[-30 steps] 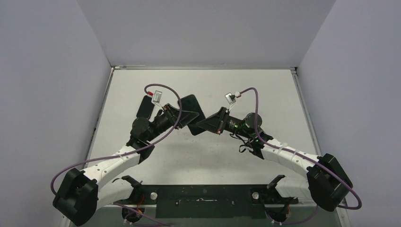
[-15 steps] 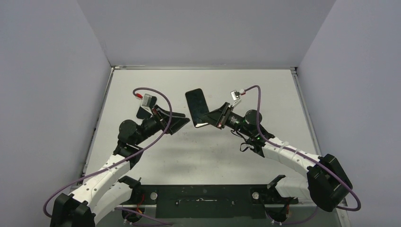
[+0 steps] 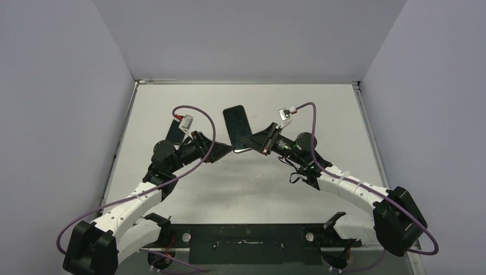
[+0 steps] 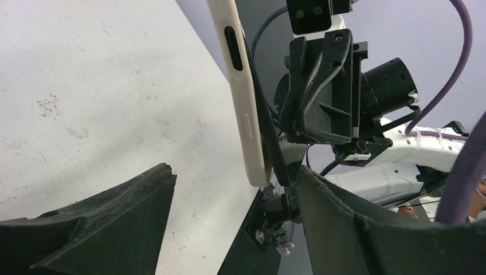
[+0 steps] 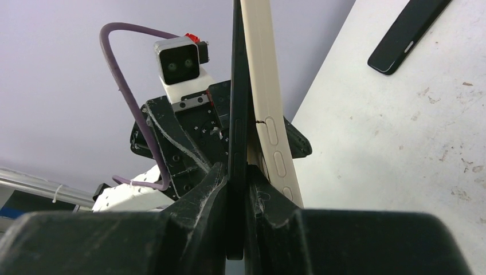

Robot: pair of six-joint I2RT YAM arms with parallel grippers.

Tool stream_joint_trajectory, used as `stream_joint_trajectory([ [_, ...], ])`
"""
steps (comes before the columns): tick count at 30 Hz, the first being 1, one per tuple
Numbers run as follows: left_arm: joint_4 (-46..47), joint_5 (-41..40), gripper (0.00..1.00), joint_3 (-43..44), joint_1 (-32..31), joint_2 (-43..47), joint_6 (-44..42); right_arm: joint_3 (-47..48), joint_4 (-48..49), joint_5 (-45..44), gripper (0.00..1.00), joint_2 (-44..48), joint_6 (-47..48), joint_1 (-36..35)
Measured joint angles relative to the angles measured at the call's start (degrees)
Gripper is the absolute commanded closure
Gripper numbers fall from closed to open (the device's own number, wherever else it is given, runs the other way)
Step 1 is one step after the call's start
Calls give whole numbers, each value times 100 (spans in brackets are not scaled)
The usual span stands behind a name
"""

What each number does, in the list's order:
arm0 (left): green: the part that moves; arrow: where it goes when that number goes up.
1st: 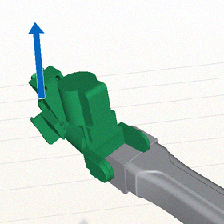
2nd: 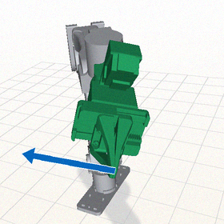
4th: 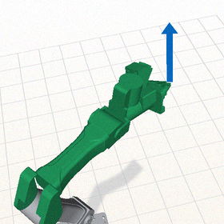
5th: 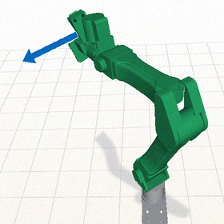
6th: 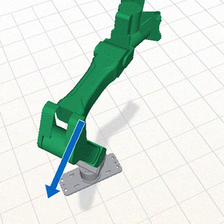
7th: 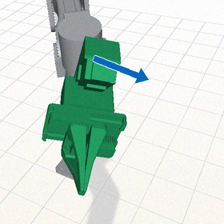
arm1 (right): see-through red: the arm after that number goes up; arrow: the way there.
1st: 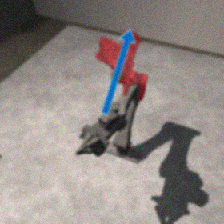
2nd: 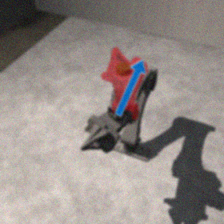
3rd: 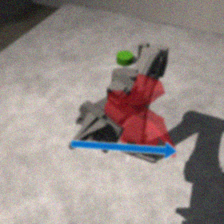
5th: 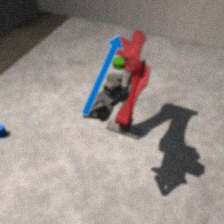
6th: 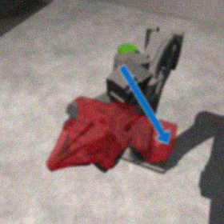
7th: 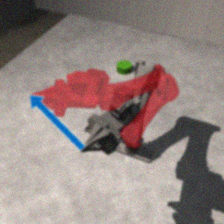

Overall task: Take the phone out of the phone case
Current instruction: Remove the phone case from the phone.

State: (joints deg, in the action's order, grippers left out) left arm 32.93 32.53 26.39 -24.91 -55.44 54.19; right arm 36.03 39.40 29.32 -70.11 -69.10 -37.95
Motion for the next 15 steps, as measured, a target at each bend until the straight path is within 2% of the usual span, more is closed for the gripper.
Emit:
stream_joint_trajectory([
  [4,13,22,35,-70,0,-17,22,0,4,-17,100,0,-17,-39],
  [15,129,57,36,-452,0,61,173,0,101,-92,100,-2,-44,-76],
])
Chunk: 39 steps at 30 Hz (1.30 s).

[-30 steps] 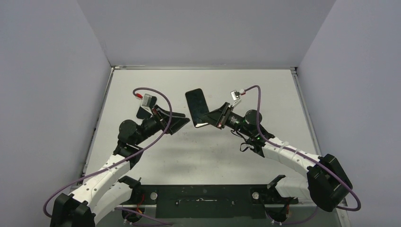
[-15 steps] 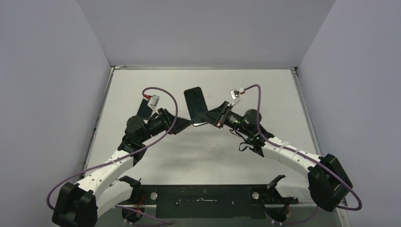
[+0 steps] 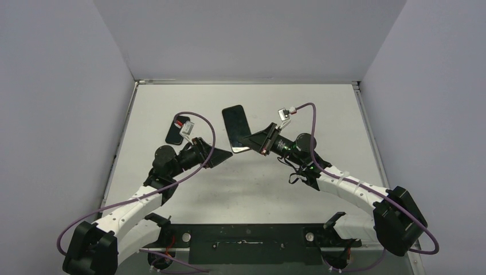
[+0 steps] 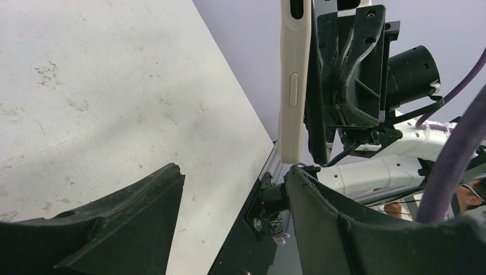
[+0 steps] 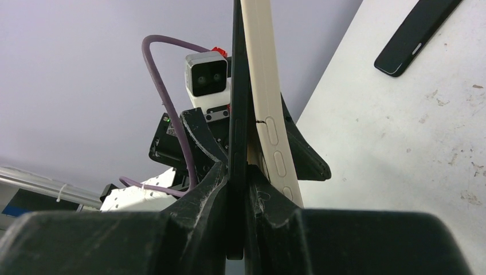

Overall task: Take the phone out of the phone case
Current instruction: Remove the phone case from the phone.

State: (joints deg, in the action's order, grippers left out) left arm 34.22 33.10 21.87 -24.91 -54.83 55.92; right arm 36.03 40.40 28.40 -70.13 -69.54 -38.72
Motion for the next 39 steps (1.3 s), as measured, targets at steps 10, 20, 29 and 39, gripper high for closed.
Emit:
stream_joint_trajectory([
  [10,448,282,35,-20,-4,-107,83,0,7,-4,100,0,2,-57],
  [20,684,387,38,-17,-20,-452,151,24,31,-9,100,-42,24,-125],
  [29,1102,387,46,201,-28,-898,404,63,42,103,100,-94,109,-219],
  [39,1419,433,65,533,-28,-1281,656,162,-197,216,100,31,343,-212],
])
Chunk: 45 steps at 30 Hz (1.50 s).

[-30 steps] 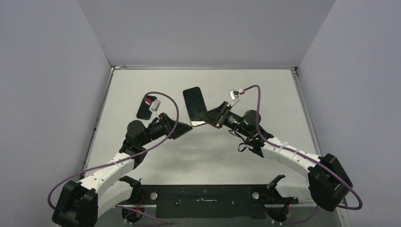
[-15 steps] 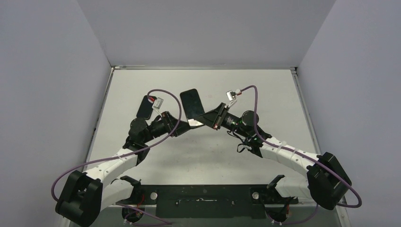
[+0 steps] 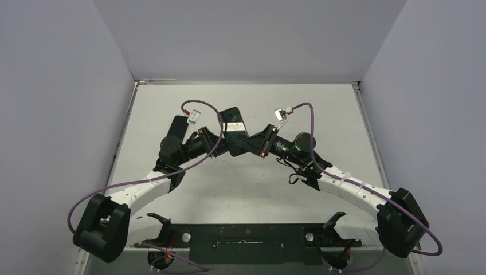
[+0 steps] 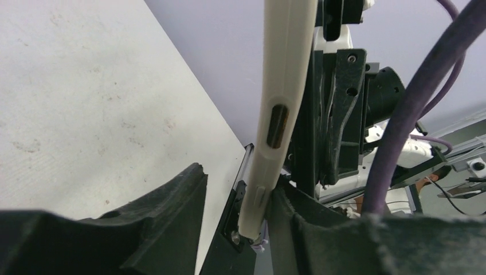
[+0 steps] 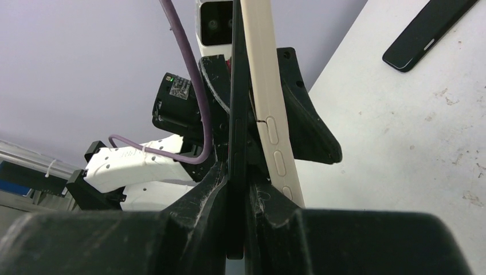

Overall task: Take the phone out of the phone case
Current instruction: Remove the phone case from the phone, then place the phone at the center of the board.

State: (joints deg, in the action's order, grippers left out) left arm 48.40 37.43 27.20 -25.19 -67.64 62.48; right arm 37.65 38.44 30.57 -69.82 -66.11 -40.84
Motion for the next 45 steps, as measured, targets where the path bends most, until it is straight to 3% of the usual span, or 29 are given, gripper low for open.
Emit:
stream_joint_trajectory([
  [5,162,109,94,227,0,-153,52,0,-398,22,100,232,232,11],
  [7,142,190,99,306,0,-177,-4,4,-544,28,100,308,310,33],
  [13,-173,197,100,455,2,-256,-345,59,-1158,107,100,651,678,39],
  [24,-1215,-1075,100,1143,210,-422,-1274,59,-2651,1091,100,992,1270,170],
  [28,-1910,-1305,100,1215,236,-348,-1762,59,-3283,1150,100,1200,1593,723],
  [37,-3668,-1596,100,778,302,715,-2712,-26,-3858,1180,100,1259,2155,2859],
  [41,-4245,-1591,100,699,319,1078,-3154,-55,-3613,1156,100,671,2339,3576],
  [45,-4433,-1565,100,553,319,1239,-3482,15,-3209,1080,100,-455,2544,3755],
])
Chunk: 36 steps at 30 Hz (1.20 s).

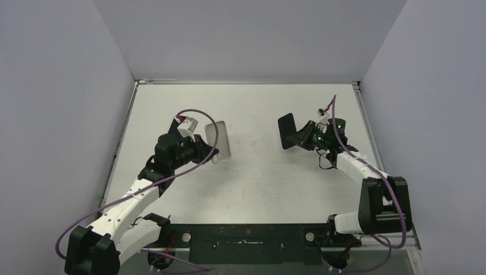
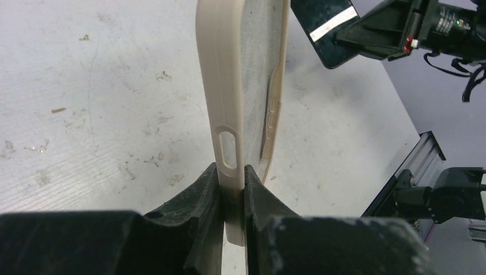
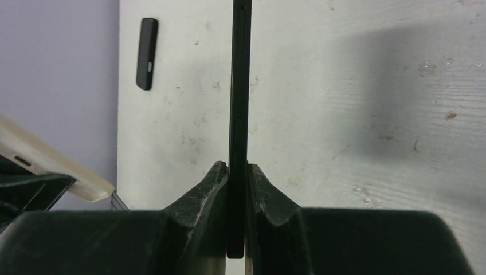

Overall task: Take the phone out of the phone case
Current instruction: Place the phone at the center of the board.

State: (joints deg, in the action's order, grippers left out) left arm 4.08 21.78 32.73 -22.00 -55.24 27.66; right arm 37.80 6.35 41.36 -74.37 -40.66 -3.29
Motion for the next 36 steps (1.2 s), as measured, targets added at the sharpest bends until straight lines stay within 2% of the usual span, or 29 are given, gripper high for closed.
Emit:
stream_joint_trajectory([
  [7,22,109,100,-590,-2,50,-87,507,710,-221,100,-1788,90,-2],
  [15,315,138,100,-682,-127,107,13,940,1631,-433,100,-3003,-214,-2],
  [16,348,144,100,-699,-140,114,24,957,1687,-442,98,-3101,-240,-4],
  [18,376,157,100,-723,-179,116,55,979,1790,-470,89,-3311,-289,-7],
  [21,391,186,100,-737,-236,118,63,992,2037,-448,63,-3447,-354,-7],
  [25,389,240,100,-737,-326,127,74,994,2072,-461,38,-3493,-352,-7],
  [31,428,411,100,-737,-393,133,422,920,1930,-511,17,-3215,-22,4],
  [36,621,555,100,-737,-396,94,723,704,1071,-905,2,-2522,627,61],
])
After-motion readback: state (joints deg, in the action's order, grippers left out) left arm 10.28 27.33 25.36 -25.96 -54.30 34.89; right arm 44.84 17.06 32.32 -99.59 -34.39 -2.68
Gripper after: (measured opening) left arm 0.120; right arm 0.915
